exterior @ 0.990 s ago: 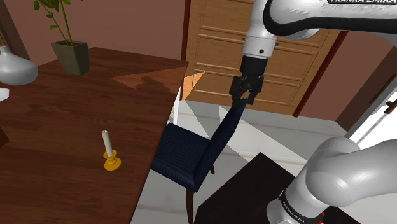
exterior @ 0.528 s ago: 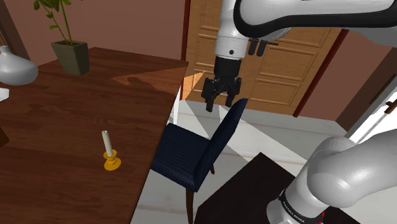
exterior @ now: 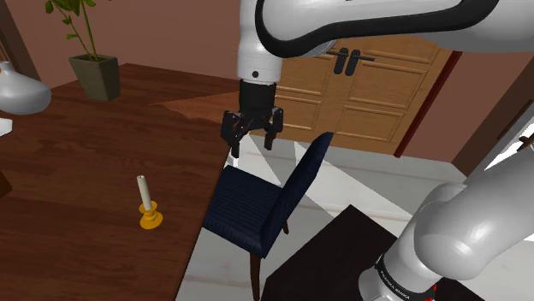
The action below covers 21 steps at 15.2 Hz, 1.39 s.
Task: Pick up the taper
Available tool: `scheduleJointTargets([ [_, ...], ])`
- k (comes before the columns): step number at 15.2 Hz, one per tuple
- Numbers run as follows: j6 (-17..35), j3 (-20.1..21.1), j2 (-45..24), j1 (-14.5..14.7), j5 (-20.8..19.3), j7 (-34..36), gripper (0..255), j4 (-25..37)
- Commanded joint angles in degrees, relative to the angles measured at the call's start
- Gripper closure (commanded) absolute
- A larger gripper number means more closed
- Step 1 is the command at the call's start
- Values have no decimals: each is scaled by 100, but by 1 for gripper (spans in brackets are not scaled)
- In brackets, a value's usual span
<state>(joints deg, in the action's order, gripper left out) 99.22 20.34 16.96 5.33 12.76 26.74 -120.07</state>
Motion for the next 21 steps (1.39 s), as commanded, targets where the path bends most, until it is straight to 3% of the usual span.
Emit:
scheduleJointTargets([
  [1,57,208,-367,44,-89,336,0,339],
  [10,70,884,-2467,480,-1065,1859,0,2317],
  [18,-662,882,-4639,1539,-2155,2884,0,4980],
  [21,-417,869,-4616,1502,-2144,2877,0,4710],
])
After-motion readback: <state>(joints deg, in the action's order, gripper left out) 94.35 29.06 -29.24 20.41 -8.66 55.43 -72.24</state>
